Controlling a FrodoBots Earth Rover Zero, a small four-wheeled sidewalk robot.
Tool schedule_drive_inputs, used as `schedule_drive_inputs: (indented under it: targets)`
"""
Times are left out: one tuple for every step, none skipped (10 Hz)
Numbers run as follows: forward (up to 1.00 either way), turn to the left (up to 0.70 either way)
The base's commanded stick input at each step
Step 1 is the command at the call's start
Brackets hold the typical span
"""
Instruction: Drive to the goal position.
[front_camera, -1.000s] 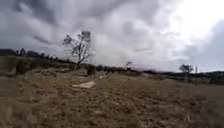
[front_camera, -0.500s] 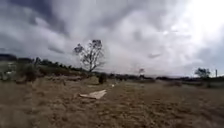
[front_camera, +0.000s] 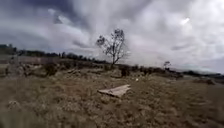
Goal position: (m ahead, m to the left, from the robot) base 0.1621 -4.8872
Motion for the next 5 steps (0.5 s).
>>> schedule_drive_inputs:
  targets:
    - [0.70,0.00]
    - [0.70,0.00]
    - [0.70,0.00]
    - [0.70,0.00]
    - [0.70,0.00]
